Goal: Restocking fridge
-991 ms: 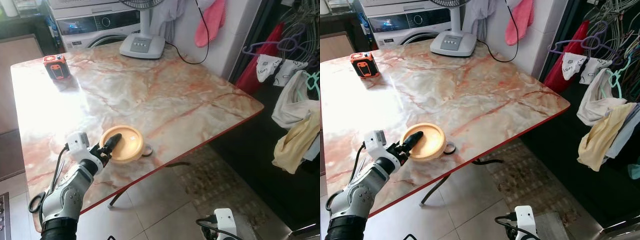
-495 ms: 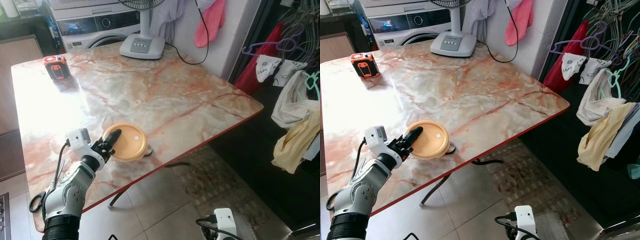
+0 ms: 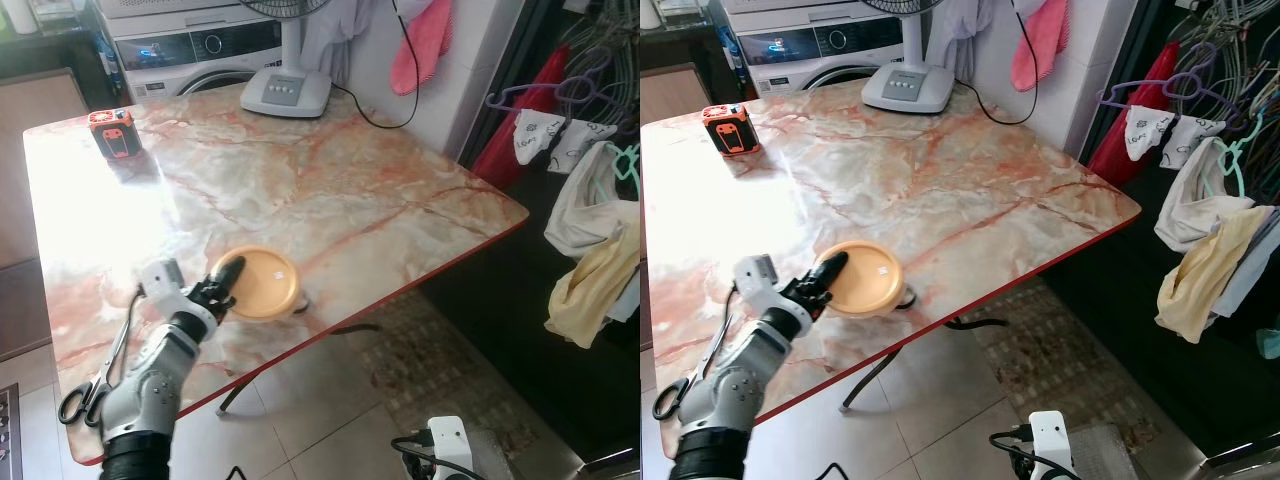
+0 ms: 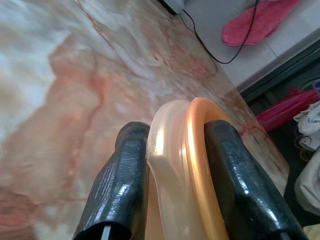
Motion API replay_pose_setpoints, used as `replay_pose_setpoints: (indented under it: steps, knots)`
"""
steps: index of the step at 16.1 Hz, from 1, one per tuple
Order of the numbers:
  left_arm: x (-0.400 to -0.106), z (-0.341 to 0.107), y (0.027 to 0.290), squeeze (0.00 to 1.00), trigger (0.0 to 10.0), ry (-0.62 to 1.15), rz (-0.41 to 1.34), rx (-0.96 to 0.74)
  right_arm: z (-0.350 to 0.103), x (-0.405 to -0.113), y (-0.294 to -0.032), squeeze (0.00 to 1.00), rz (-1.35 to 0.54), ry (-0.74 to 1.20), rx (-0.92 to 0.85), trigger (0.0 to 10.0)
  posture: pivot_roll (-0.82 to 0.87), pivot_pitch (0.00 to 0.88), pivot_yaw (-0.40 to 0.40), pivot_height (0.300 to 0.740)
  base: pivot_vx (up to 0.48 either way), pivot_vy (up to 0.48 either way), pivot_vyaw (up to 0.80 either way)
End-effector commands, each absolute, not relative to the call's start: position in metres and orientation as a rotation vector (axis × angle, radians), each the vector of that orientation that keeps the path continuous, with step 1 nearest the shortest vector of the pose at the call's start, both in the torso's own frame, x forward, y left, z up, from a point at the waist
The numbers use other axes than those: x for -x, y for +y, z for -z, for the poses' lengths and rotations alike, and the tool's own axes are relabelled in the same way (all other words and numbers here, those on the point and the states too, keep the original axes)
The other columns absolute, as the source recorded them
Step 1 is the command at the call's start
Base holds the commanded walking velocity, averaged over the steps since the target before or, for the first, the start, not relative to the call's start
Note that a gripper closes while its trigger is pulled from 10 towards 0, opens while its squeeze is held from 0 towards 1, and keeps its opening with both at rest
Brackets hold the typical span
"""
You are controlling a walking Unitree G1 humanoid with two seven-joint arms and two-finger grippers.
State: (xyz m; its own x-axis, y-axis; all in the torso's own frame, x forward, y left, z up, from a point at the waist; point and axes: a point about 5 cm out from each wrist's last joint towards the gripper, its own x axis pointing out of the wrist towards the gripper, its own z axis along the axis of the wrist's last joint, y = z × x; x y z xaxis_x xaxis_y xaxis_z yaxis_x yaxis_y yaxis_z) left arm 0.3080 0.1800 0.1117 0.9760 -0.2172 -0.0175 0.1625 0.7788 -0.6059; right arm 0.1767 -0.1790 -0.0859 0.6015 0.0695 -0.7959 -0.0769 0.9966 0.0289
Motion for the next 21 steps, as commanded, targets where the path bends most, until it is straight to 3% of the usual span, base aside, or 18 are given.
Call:
replay_pose_setpoints:
  steps: [1,4,5,6,13,21]
  knots:
    - [-0.310,-0.120,0.175,0.00,0.0,0.058,0.223,0.649,0.086,-0.176,-0.180,0.00,-0.083,0.927,0.013,10.0,-0.07,0.048,-0.071,0.740,0.000,0.000,0.00]
    - [-0.309,-0.123,0.168,0.00,0.4,0.032,0.235,0.689,0.086,-0.176,-0.180,0.00,-0.082,0.927,0.012,10.0,-0.07,0.053,-0.069,0.740,0.000,0.000,0.00]
    - [-0.309,-0.126,0.166,0.00,7.4,0.014,0.255,0.706,0.086,-0.176,-0.180,0.00,-0.082,0.927,0.012,10.0,-0.07,0.054,-0.068,0.740,0.000,0.000,0.00]
    - [-0.309,-0.130,0.165,0.00,10.0,-0.004,0.271,0.728,0.086,-0.176,-0.180,0.00,-0.082,0.927,0.011,10.0,-0.07,0.053,-0.069,0.740,0.000,0.000,0.00]
    - [-0.296,-0.134,0.132,0.00,10.0,0.038,0.464,0.816,0.086,-0.175,-0.181,0.00,-0.076,0.927,0.015,10.0,-0.08,0.042,-0.061,0.740,0.000,0.000,0.00]
    - [-0.292,-0.136,0.136,0.00,10.0,0.036,0.378,0.772,0.087,-0.174,-0.180,0.00,-0.069,0.926,0.010,10.0,-0.08,0.027,-0.049,0.740,0.000,0.000,0.00]
